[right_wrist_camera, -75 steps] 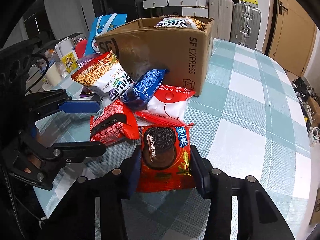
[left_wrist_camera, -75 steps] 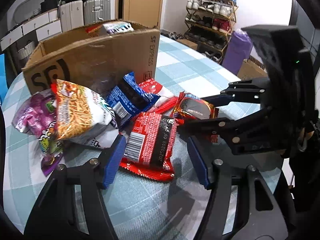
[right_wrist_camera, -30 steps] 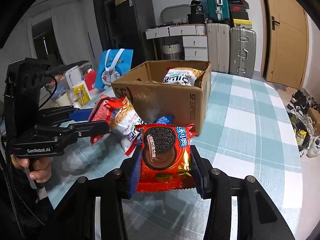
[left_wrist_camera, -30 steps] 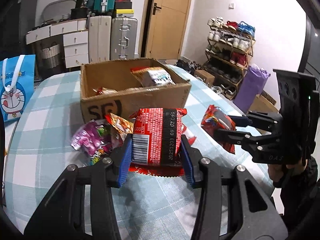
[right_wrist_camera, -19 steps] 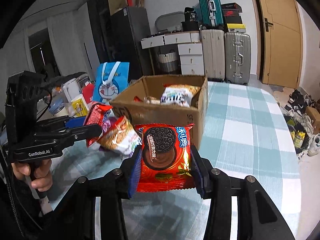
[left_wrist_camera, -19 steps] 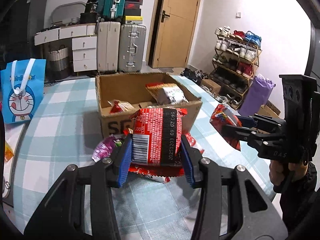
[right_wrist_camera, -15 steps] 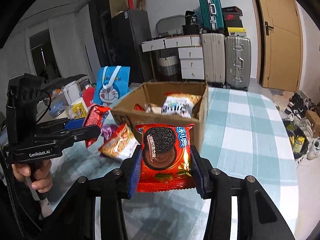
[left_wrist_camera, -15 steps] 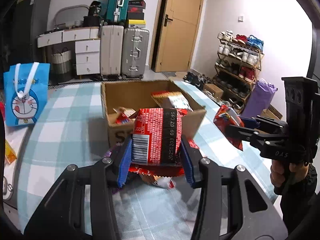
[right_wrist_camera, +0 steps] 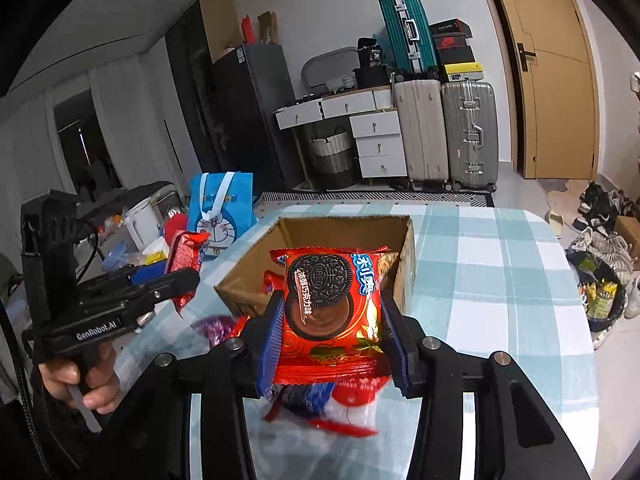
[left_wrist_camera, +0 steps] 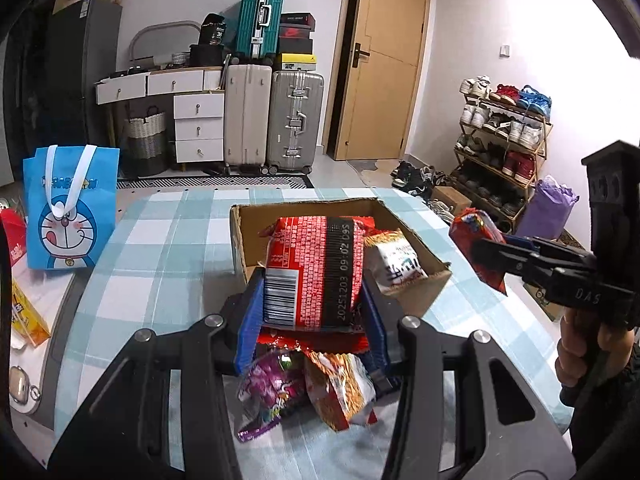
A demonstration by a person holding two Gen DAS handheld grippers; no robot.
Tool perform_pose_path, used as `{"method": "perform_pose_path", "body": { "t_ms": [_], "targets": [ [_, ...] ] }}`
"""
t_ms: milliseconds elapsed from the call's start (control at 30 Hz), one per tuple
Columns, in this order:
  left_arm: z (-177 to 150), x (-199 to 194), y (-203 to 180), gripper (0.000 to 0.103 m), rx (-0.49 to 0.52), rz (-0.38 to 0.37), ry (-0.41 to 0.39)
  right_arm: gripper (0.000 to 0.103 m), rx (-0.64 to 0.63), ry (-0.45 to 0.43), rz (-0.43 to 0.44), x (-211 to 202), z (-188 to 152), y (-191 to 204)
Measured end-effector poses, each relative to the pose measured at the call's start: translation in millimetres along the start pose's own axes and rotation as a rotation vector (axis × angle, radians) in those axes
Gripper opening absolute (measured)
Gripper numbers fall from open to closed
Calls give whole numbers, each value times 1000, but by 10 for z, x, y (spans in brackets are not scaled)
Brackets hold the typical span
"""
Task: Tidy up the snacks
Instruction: 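Lift and carry both red packs over the box with both grippers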
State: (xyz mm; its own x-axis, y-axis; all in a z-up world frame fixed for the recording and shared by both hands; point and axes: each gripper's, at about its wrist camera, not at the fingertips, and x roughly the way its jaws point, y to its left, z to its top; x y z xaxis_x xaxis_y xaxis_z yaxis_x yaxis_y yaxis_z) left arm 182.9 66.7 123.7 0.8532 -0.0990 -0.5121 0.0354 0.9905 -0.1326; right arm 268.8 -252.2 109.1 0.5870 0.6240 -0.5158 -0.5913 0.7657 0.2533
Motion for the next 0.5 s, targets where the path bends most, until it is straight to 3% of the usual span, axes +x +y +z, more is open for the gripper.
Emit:
{"method": "perform_pose_path", "body": {
  "t_ms": [233, 500],
  "targets": [
    [131, 289, -128, 42, 23, 30, 3, 45, -4, 1, 2, 179, 224, 4],
    [221, 700, -135, 42, 21, 46, 41, 45, -6, 57, 8, 523, 254, -6]
  ]
}}
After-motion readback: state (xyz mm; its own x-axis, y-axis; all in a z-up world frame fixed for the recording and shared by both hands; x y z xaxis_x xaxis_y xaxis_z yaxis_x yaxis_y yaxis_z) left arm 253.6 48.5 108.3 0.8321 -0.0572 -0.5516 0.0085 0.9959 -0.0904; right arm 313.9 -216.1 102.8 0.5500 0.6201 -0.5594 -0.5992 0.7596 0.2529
